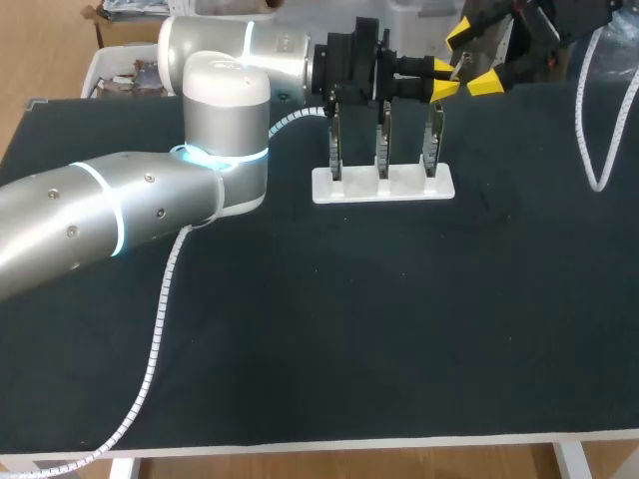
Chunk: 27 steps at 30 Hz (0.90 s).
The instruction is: Pick up the optical module with the left hand, and insert it into the network port with the right hand.
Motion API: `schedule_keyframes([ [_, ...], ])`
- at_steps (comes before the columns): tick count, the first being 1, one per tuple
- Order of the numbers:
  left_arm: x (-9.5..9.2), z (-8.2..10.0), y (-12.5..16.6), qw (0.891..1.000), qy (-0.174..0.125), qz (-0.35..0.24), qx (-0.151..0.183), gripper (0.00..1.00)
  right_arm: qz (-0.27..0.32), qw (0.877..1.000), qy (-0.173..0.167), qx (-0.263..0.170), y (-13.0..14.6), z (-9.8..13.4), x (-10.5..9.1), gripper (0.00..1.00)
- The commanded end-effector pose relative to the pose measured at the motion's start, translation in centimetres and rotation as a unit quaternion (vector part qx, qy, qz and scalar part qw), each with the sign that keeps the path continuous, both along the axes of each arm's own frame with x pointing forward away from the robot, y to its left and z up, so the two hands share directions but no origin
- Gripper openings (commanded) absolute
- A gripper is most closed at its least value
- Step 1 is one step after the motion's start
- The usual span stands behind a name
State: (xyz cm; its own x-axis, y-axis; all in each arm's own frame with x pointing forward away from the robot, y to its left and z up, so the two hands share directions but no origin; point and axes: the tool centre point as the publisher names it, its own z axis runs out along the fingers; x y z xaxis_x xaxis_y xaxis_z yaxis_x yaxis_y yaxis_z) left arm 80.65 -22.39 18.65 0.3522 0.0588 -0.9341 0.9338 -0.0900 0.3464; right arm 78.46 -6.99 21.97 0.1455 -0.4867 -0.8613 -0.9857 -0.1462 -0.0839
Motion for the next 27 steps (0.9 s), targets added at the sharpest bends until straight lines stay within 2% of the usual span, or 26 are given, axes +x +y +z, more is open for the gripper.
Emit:
schedule_keyframes([
  [1, 0.24, -0.04, -0.11, 1.0, 0.0, -0.002, 0.0, 0.0, 0.001, 1.0, 0.0, 0.0, 0.0, -0.01, 0.11, 1.0],
  [2, 0.24, -0.04, -0.11, 1.0, 0.0, -0.002, 0.0, 0.0, 0.001, 1.0, 0.0, 0.0, 0.0, -0.01, 0.11, 1.0],
  [4, 0.24, -0.04, -0.11, 1.0, 0.0, -0.002, 0.0, 0.0, 0.001, 1.0, 0.0, 0.0, 0.0, -0.01, 0.11, 0.69],
  [5, 0.24, -0.04, -0.11, 1.0, 0.0, -0.002, 0.0, 0.0, 0.001, 1.0, 0.0, 0.0, 0.0, -0.01, 0.11, 0.49],
  [7, 0.24, -0.04, -0.11, 1.0, 0.0, -0.002, 0.0, 0.0, 0.001, 1.0, 0.0, 0.0, 0.0, -0.01, 0.11, 0.36],
  [10, 0.24, -0.04, -0.11, 1.0, 0.0, -0.002, 0.0, 0.0, 0.001, 1.0, 0.0, 0.0, 0.0, -0.01, 0.11, 0.0],
  [27, 0.24, -0.04, -0.11, 1.0, 0.0, -0.002, 0.0, 0.0, 0.001, 1.0, 0.0, 0.0, 0.0, -0.01, 0.11, 0.0],
])
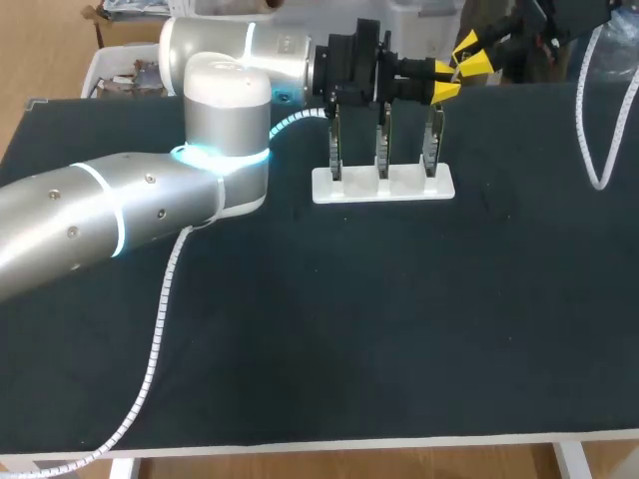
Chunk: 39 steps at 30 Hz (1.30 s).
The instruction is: Pick up the optical module with the left hand, and insert it into the network port with the right hand.
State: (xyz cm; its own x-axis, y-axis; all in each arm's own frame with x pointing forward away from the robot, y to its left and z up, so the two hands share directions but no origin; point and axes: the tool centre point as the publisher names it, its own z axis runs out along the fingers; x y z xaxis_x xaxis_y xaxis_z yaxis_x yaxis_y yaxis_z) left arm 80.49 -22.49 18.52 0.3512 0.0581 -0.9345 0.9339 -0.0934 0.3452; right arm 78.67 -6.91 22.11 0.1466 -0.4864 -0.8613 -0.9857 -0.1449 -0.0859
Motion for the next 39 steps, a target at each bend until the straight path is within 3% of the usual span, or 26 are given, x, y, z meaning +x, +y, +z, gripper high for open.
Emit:
schedule_keyframes([
  [1, 0.41, 0.09, -0.01, 1.0, -0.001, 0.0, 0.0, 0.0, 0.002, 1.0, 0.001, 0.0, -0.07, -0.15, -0.11, 0.0],
  [6, 0.41, 0.09, -0.01, 1.0, -0.001, 0.0, 0.0, 0.0, 0.002, 1.0, 0.001, 0.0, -0.07, -0.15, -0.11, 0.0],
  [7, 0.41, 0.09, -0.01, 1.0, -0.001, 0.0, 0.0, 0.08, 0.002, 1.0, 0.001, 0.0, -0.07, -0.15, -0.11, 0.0],
  [8, 0.41, 0.09, -0.01, 1.0, -0.001, 0.0, 0.0, 0.42, 0.002, 1.0, 0.001, 0.0, -0.07, -0.15, -0.11, 0.0],
  [9, 0.41, 0.09, -0.01, 1.0, -0.001, 0.0, 0.0, 1.0, 0.002, 1.0, 0.001, 0.0, -0.07, -0.15, -0.11, 0.0],
  [35, 0.41, 0.09, -0.01, 1.0, -0.001, 0.0, 0.0, 1.0, 0.002, 1.0, 0.001, 0.0, -0.07, -0.15, -0.11, 0.0],
  [39, 0.4, 0.01, -0.21, 1.0, 0.011, -0.004, 0.013, 1.0, 0.002, 1.0, 0.001, 0.0, -0.07, -0.15, -0.11, 0.0],
])
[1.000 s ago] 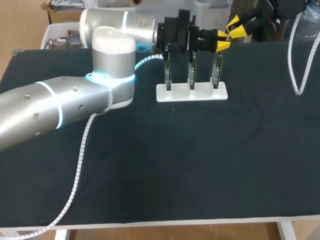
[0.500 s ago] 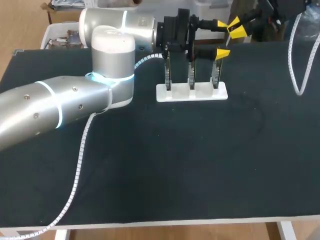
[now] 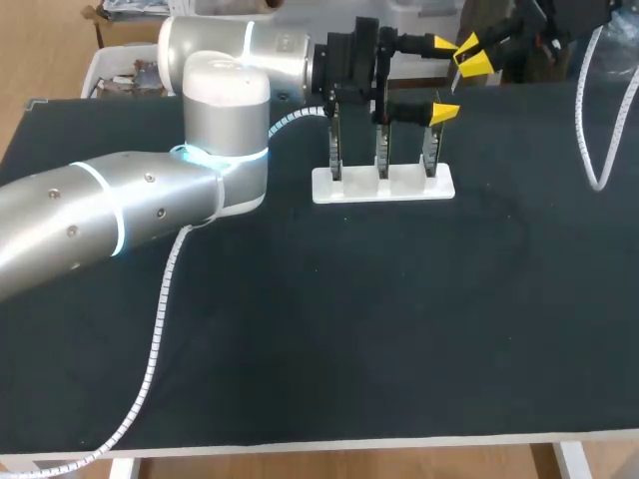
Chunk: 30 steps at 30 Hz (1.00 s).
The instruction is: Pick up the optical module with the left hand, and insert it into the network port with the right hand.
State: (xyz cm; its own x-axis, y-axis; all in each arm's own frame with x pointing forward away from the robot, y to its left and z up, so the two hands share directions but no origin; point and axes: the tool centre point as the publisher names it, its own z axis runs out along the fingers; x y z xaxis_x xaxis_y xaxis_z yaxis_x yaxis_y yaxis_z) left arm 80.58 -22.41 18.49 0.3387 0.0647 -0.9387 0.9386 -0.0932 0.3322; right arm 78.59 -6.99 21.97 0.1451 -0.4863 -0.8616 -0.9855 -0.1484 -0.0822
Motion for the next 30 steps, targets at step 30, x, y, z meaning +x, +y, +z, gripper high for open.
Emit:
schedule_keyframes([
  [30, -1.2, -1.1, 4.0, 0.993, 0.044, 0.052, 0.092, 1.0, 0.0, 1.0, 0.0, 0.0, 0.0, 0.0, 0.0, 0.0],
])
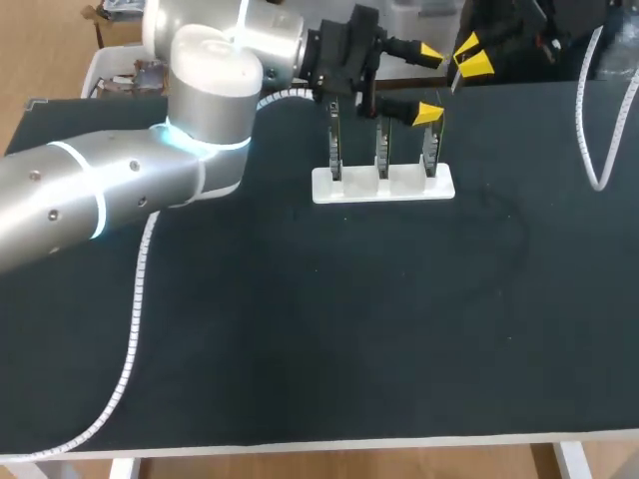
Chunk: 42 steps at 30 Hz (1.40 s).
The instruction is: Pick up the optical module with the left hand, and insert it into the network port with the right hand.
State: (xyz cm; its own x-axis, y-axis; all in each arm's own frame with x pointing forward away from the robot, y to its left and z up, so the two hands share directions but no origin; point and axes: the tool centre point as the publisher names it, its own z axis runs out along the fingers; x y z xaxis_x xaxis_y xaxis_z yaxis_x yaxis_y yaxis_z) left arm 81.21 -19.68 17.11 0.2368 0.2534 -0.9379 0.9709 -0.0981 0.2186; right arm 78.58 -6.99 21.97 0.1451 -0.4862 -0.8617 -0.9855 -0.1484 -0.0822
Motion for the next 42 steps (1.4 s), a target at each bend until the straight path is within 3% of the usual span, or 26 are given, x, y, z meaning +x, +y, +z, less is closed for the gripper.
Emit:
schedule_keyframes([
  [1, -1.8, 0.3, 1.3, 1.0, -0.007, 0.028, 0.008, 1.0, 0.0, 1.0, -0.001, 0.0, 0.0, 0.0, 0.0, 0.0],
  [5, -1.7, 0.6, 1.2, 1.0, -0.004, 0.022, 0.022, 1.0, 0.0, 1.0, -0.001, 0.0, 0.0, 0.0, 0.0, 0.0],
  [21, -1.3, 0.8, 0.7, 1.0, -0.008, 0.01, 0.026, 1.0, 0.0, 1.0, -0.001, 0.0, 0.0, 0.0, 0.0, 0.0],
  [30, -0.8, 1.3, 0.7, 0.997, -0.005, 0.004, 0.074, 1.0, 0.0, 1.0, -0.001, 0.0, 0.0, 0.0, 0.0, 0.0],
  [42, -0.8, 1.0, 1.5, 0.995, 0.003, 0.012, 0.095, 1.0, 0.0, 1.0, -0.001, 0.0, 0.0, 0.0, 0.0, 0.0],
])
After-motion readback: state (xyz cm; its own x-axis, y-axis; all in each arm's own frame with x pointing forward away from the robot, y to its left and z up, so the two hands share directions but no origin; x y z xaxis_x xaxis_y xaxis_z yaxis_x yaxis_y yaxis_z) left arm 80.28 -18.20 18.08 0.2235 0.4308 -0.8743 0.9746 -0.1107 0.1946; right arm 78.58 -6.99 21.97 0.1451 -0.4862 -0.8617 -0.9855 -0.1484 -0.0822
